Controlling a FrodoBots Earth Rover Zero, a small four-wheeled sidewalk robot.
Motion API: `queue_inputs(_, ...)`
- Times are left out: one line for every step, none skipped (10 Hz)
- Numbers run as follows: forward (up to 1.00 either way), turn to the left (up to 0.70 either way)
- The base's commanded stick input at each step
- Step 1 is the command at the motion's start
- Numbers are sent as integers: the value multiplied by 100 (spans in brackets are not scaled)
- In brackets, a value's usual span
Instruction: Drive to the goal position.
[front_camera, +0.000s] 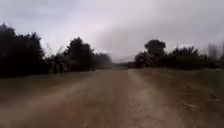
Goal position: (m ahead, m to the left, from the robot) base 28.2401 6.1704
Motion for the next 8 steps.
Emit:
queue_inputs(85, 0)
queue_inputs(85, 0)
queue_inputs(85, 0)
queue_inputs(85, 0)
queue_inputs(84, 0)
queue_inputs(84, 0)
queue_inputs(84, -1)
queue_inputs(84, -2)
